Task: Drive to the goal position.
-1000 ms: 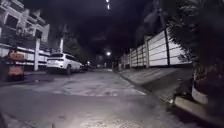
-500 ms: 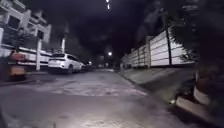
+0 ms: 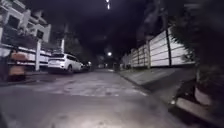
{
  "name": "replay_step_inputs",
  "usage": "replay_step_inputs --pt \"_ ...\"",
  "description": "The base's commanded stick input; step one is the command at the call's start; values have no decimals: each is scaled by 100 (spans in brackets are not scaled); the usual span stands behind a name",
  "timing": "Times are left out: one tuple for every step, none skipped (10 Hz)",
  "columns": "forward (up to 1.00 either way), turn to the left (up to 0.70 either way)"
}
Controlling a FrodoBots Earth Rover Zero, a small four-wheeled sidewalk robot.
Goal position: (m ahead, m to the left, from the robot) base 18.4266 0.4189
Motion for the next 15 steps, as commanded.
replay_step_inputs --pt "50 0" --pt "50 0" --pt "50 0" --pt "50 0" --pt "50 0" --pt "50 0" --pt "50 0" --pt "50 0" --pt "50 0" --pt "50 0" --pt "50 0" --pt "50 0" --pt "50 0" --pt "50 0" --pt "50 0"
